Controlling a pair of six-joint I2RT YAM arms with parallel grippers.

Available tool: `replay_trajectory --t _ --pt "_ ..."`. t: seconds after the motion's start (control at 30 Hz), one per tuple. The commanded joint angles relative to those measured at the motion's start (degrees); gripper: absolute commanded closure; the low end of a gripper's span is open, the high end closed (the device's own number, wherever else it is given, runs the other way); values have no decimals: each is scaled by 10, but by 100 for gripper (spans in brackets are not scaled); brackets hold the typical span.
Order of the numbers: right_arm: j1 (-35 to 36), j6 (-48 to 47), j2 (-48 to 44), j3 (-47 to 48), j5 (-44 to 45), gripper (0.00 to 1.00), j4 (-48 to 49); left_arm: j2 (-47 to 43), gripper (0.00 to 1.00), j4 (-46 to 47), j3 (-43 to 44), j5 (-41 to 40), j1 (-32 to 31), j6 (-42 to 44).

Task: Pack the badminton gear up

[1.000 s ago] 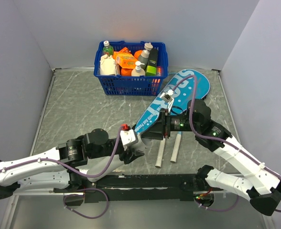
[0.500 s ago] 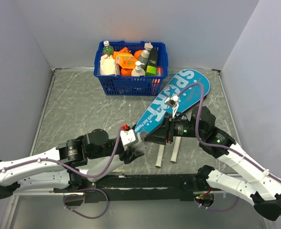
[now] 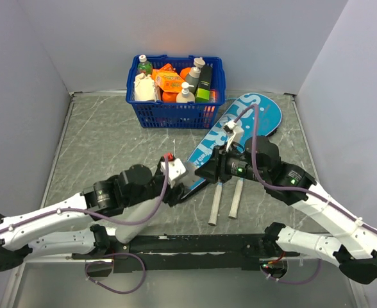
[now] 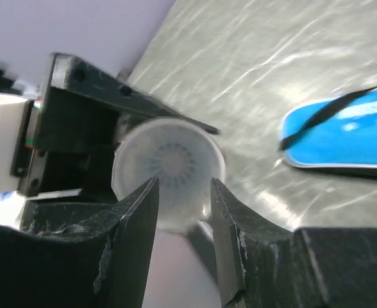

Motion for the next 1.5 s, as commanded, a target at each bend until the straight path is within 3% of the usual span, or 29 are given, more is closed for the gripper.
replay_trajectory --t 0.0,0.2,0.3,0.63,0.93,1.1,1.27,1.3,1.4,1.43,1.47 --pt "3 -39 -40 4 217 53 -83 1 98 -31 59 -6 79 42" --pt "3 -7 -95 -71 391 49 -53 37 98 -56 106 34 225 63" --pt "4 13 -110 -108 425 48 -39 68 98 -64 124 54 284 82" --pt "1 24 -71 -132 409 46 -44 152 98 -39 133 109 471 77" --pt "-23 0 -7 -98 313 45 -27 278 98 -23 189 196 703 22" --pt "-30 -1 13 -84 280 44 -29 390 96 13 221 153 759 -5" --pt "-52 11 35 -83 247 44 -36 523 92 -11 320 95 784 -5" --pt "-64 12 39 -83 233 44 -38 550 91 -10 334 87 789 -5" --pt "-74 11 44 -82 227 43 -45 584 73 12 347 57 801 -3" --pt "-80 10 44 -82 227 43 -46 594 60 8 360 39 804 -4" --pt "-82 7 44 -82 227 43 -47 605 55 0 370 42 807 -5"
